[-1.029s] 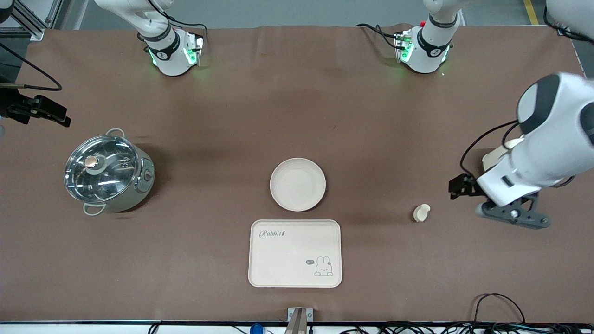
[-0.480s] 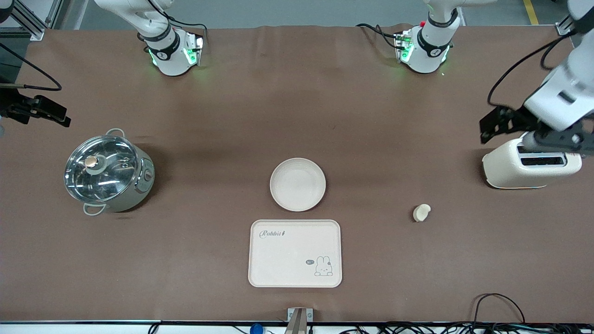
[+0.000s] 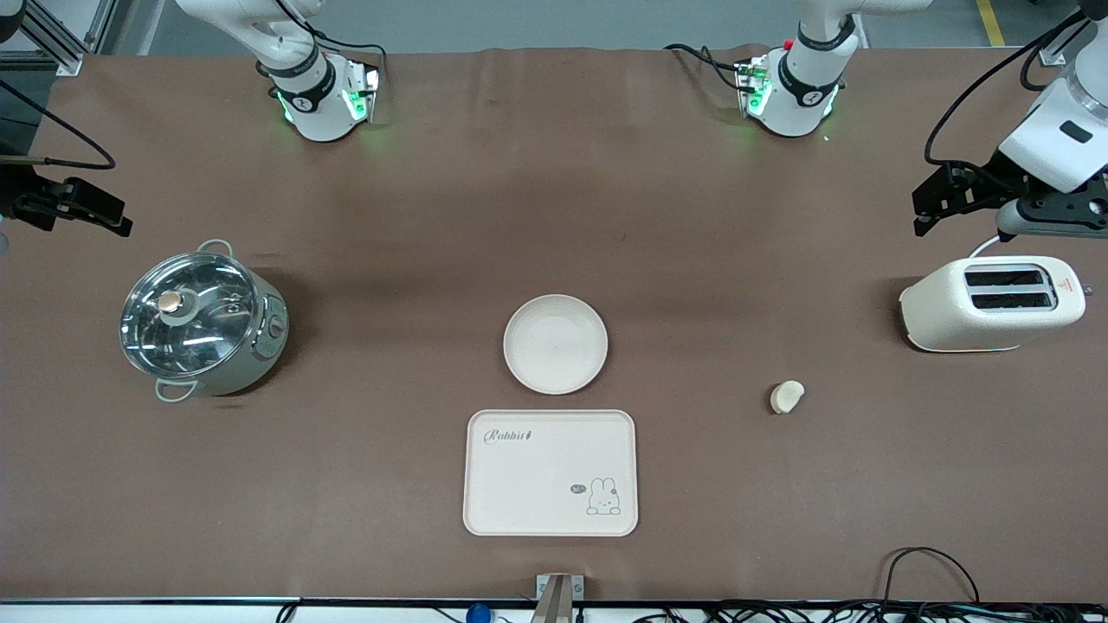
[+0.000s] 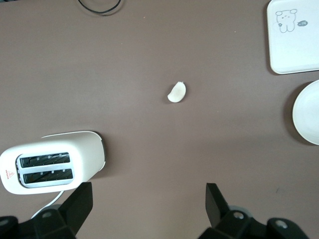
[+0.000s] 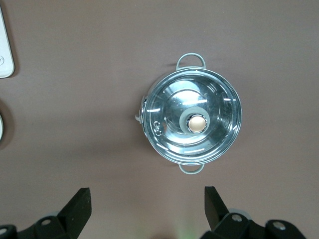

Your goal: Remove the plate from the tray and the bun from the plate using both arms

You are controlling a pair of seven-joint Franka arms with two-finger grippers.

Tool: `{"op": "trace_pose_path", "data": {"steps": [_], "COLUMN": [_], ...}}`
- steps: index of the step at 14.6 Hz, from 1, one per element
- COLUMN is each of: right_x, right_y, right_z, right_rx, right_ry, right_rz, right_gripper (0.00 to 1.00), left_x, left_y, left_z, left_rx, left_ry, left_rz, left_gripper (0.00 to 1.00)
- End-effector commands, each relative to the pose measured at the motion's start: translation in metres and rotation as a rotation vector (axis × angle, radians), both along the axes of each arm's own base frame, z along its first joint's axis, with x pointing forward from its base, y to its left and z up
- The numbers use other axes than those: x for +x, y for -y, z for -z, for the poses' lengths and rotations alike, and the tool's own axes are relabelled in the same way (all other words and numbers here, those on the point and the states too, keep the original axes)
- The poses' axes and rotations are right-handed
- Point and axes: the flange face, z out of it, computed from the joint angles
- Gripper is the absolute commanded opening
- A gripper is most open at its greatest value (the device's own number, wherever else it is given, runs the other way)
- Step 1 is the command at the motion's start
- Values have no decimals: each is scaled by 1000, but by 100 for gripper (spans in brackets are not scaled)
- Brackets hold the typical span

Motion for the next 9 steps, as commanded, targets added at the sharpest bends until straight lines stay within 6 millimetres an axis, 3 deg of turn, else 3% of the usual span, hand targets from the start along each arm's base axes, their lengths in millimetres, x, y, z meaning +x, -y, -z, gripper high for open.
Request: {"op": "trace_pose_path", "data": {"steps": [1, 9], "right_x": [-6, -6], "right_y": [2, 3], "right_z": [-3, -3], "right_rx": [8, 8], "right_ry": [-1, 1], "right_rz": [18, 20], "right_gripper": [100, 100], "left_x": [14, 10], "left_y": [-4, -7], "left_z": [-19, -17], "left_rx": [-3, -6], "left_ry": [16, -35], "left_rz": [-7, -22], "left_gripper": [100, 100]}}
